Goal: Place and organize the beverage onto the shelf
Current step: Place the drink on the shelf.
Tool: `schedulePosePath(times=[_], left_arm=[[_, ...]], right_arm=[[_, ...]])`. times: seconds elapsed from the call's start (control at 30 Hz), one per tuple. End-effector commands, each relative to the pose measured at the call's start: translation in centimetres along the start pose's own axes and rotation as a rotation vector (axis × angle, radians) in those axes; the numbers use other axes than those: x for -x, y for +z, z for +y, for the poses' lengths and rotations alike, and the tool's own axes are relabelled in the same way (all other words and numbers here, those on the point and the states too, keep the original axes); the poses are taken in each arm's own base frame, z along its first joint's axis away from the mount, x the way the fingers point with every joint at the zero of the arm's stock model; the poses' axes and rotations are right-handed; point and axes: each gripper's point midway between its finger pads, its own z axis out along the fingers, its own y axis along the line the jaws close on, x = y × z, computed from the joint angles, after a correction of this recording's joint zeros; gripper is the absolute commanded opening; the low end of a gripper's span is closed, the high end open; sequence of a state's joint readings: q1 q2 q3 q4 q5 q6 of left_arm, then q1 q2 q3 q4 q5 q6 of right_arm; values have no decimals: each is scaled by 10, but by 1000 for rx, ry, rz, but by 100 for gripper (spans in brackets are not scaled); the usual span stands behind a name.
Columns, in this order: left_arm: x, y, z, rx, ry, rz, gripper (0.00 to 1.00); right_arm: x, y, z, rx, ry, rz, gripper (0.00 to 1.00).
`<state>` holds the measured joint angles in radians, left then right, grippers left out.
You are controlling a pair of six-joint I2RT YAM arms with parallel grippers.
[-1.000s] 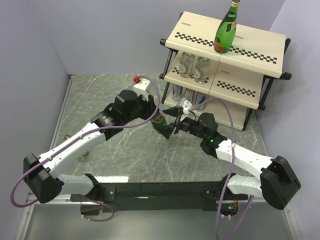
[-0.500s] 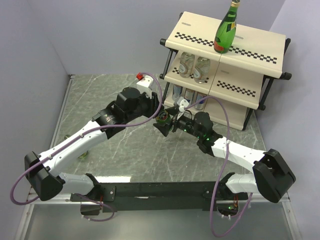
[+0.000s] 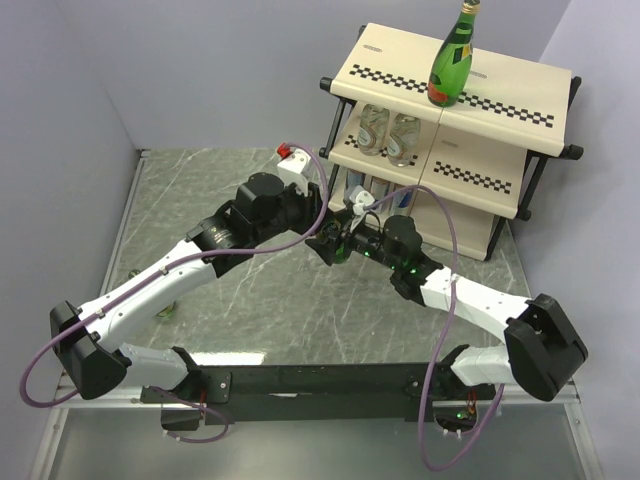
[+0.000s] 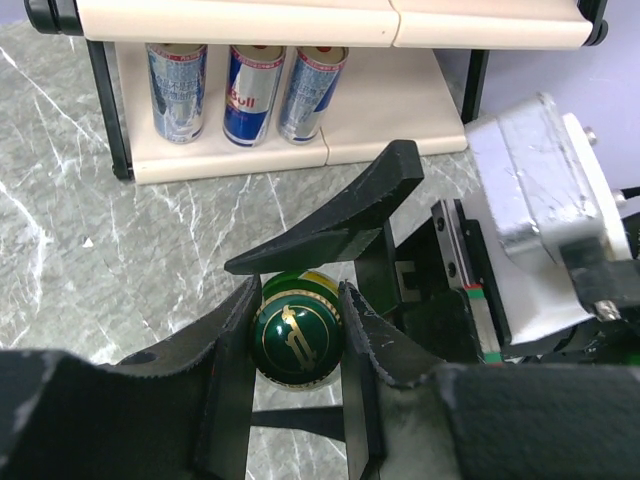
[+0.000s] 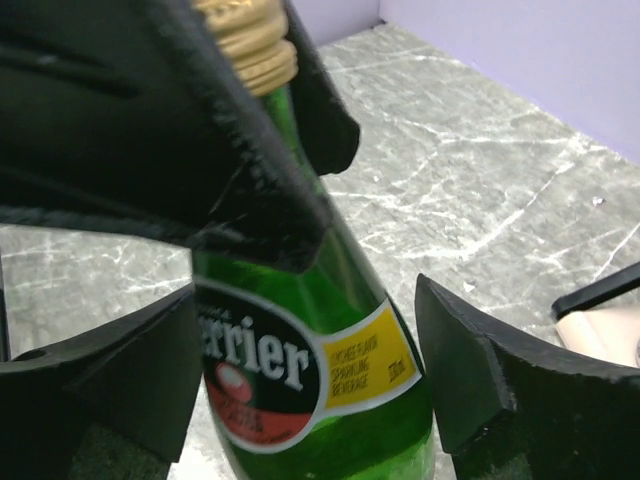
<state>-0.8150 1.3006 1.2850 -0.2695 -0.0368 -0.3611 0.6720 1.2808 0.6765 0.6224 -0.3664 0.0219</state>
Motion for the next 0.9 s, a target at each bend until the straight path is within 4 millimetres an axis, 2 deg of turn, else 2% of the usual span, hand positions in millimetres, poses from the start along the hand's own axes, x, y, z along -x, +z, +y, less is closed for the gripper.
schedulePosePath(times=[0.0,0.2,0.47,0.57,0.67,0.7,0.77,0.8,0.87], left_arm=[[90,-24,-34,-101,-35,-279,0],[92,-24,-33,-87,-24,-281,0],[93,-26,-33,-87,-25,-291,0],[94,-27,-33,-86,-24,-293,0],[94,-27,-33,-85,-26,-295,0],[95,-27,-33,-84,-25,-297,0],[95,-27,-33,-88,-28,-297,0],[95,-28,-34,-91,-26,-298,0],[94,-28,-34,-96,-30,-304,0]], right_arm=[[16,7,0,-5,-3,-22,84],[10,10,-2,-5,5,8,76],[11,12,-3,-4,5,17,72],[11,11,-1,5,6,17,67],[10,11,3,28,0,27,47],[12,11,3,32,-1,26,31],[14,10,8,60,-3,27,16],[16,11,9,71,-3,28,0],[19,9,11,85,-2,30,0]])
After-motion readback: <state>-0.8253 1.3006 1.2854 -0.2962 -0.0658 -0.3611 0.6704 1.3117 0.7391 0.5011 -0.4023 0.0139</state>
